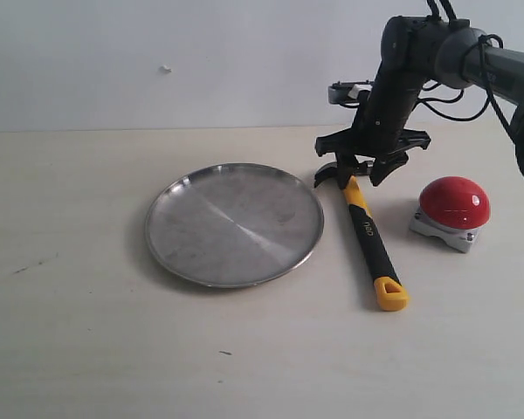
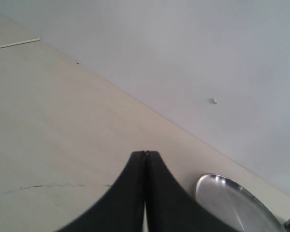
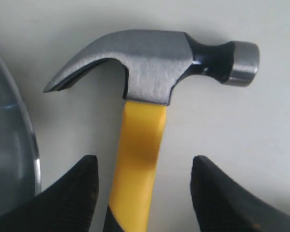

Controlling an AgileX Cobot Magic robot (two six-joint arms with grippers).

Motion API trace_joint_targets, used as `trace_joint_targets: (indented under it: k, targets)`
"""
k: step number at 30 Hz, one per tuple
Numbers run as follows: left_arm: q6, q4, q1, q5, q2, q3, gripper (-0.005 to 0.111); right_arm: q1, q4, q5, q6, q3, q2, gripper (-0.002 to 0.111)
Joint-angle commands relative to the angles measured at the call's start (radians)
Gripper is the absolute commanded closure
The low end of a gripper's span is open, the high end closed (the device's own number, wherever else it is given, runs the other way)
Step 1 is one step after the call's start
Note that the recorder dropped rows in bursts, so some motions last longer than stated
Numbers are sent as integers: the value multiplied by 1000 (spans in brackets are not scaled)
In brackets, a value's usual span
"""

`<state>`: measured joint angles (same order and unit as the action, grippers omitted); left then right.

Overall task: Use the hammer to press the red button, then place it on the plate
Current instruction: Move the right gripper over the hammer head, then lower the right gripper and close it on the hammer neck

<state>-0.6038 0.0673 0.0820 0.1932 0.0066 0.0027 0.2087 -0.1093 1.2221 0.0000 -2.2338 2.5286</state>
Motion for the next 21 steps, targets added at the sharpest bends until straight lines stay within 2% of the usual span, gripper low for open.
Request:
trace_joint_targets:
  k: [1,13,21]
  targets:
    - [3,0,-4,-3,-7,-3,107,0,4,-1,12,-9,7,52]
    - [3,0,-4,-3,-7,-3,107,0,4,-1,27,-9,13,52]
    - [3,0,-4,-3,-7,-3,107,0,6,-82,30,-9,19,52]
